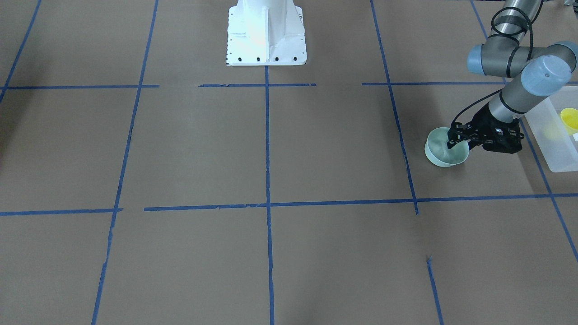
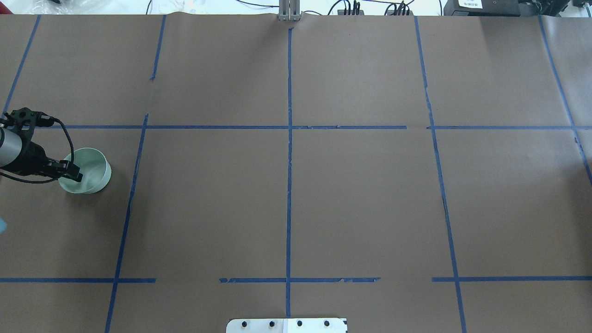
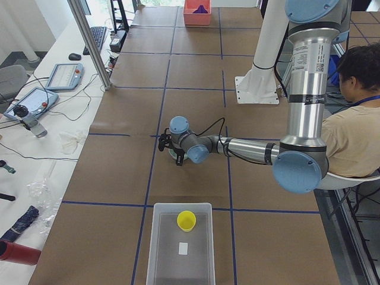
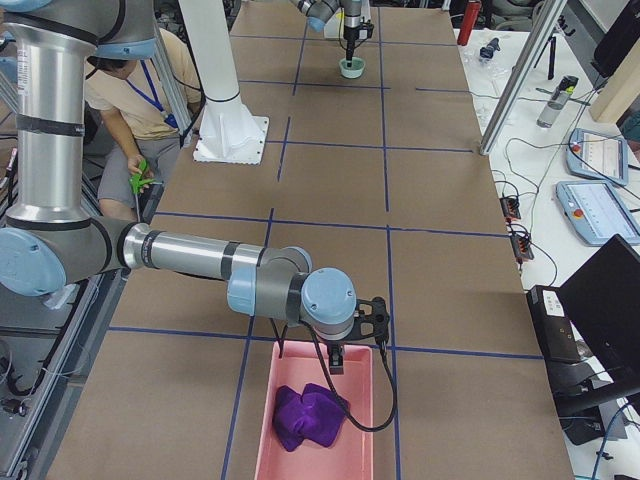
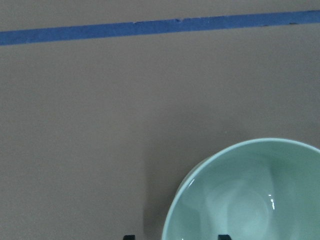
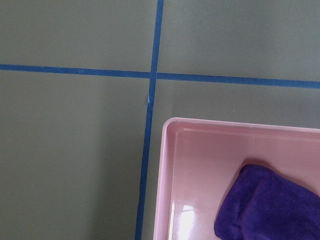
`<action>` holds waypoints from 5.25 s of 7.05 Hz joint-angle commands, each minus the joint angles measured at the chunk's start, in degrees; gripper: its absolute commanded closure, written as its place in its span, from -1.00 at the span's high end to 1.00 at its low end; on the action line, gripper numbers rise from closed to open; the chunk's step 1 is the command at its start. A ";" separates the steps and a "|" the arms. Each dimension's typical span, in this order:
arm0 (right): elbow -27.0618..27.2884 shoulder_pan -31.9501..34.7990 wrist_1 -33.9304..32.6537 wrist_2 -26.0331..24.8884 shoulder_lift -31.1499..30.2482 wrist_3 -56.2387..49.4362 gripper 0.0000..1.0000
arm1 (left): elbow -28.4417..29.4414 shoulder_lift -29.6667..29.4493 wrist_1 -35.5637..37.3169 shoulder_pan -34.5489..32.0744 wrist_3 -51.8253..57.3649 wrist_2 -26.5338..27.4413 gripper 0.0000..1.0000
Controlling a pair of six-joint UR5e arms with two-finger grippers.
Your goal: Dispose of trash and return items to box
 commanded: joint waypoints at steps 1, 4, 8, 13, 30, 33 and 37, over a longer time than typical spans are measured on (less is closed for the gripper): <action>0.00 -0.02 -0.01 0.07 0.00 -0.06 1.00 | 0.25 -0.07 0.00 0.25 0.00 0.00 -0.11; 0.09 -0.02 -0.01 0.16 0.00 -0.06 1.00 | 0.25 0.01 0.00 0.51 0.09 1.22 -0.95; 0.44 -0.37 -0.10 1.21 0.08 0.03 1.00 | -17.45 9.56 0.09 -6.12 1.74 -0.95 -1.00; 5.80 -4.68 -0.10 1.12 0.17 6.89 1.00 | 4.84 8.21 6.33 -44.44 63.38 -5.01 -1.00; 6.16 -7.06 -2.19 -4.05 3.25 9.09 1.00 | -6.44 2.46 37.00 -44.66 58.45 -4.30 1.00; 11.15 -6.87 -9.05 -3.27 2.64 8.91 1.00 | -11.33 2.91 39.81 -40.92 53.48 -11.57 1.00; 11.51 -11.62 -8.62 -3.27 2.28 9.00 1.00 | -12.50 5.02 39.29 -38.77 50.80 -11.69 1.00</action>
